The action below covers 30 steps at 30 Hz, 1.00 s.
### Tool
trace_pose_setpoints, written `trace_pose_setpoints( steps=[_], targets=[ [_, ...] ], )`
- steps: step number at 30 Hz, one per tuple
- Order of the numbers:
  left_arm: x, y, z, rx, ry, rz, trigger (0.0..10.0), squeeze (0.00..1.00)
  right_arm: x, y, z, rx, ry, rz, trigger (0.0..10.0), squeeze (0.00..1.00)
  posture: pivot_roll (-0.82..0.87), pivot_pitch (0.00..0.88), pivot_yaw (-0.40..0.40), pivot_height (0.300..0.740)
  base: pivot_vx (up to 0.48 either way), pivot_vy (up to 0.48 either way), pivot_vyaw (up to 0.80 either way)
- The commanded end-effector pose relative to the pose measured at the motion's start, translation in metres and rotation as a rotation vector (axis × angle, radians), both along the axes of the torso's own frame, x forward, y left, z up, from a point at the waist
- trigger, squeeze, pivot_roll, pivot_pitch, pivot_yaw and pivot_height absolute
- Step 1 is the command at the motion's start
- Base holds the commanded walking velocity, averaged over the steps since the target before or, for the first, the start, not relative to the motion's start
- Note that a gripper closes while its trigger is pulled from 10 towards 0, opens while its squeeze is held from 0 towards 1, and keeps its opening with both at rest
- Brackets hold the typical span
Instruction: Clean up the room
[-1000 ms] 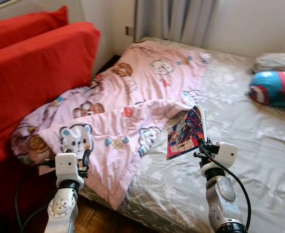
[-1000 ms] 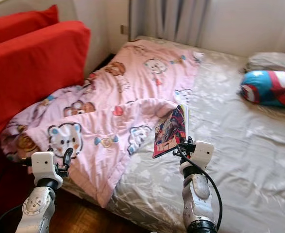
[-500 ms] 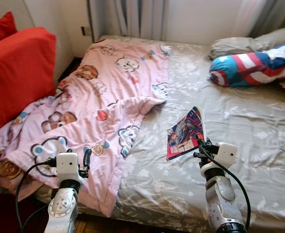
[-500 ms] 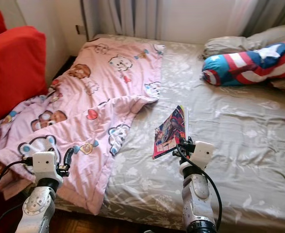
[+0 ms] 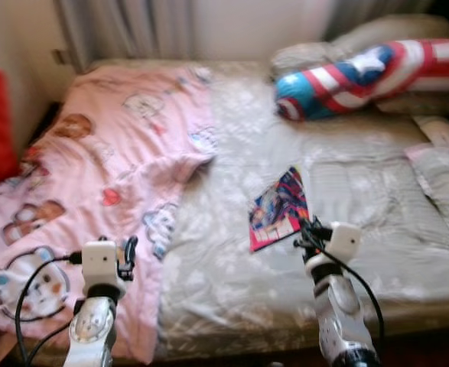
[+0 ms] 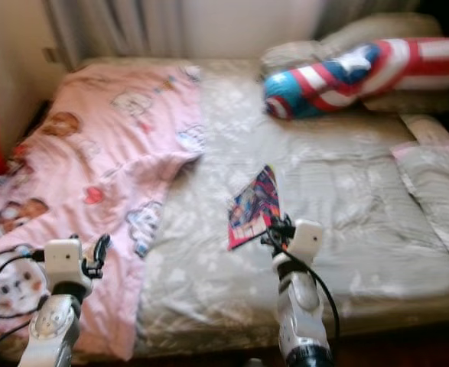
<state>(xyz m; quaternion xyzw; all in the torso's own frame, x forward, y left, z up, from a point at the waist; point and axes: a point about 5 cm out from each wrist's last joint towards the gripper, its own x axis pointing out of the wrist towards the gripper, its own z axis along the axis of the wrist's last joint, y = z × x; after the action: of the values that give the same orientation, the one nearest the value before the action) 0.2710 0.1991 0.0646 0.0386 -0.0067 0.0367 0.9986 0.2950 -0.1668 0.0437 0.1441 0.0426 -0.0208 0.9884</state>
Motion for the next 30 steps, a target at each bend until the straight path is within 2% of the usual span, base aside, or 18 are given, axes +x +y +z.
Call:
trace_pose_setpoints(
  steps=[1, 7, 30],
  targets=[
    [-0.0057, 0.0104, -0.0046, 0.014, 0.025, 0.029, 10.0, 0.0, 0.0054, 0.0052, 0.0109, 0.006, -0.061, 0.006, 10.0, 0.0, 0.04, 0.137, -0.046, 0.74, 0.0, 0.0, 0.0],
    [-0.0059, 0.0102, -0.0055, 0.026, 0.033, 0.03, 10.0, 0.0, 0.0057, 0.0056, 0.0109, 0.008, -0.061, 0.009, 10.0, 0.0, 0.04, 0.144, -0.047, 0.74, 0.0, 0.0, 0.0],
    [-0.0048, 0.0104, -0.0047, 0.028, 0.038, 0.031, 10.0, 0.0, 0.0059, 0.0078, 0.0095, 0.01, -0.05, 0.033, 10.0, 0.0, 0.04, 0.164, -0.043, 0.74, 0.0, -0.275, 0.0]
  ],
)
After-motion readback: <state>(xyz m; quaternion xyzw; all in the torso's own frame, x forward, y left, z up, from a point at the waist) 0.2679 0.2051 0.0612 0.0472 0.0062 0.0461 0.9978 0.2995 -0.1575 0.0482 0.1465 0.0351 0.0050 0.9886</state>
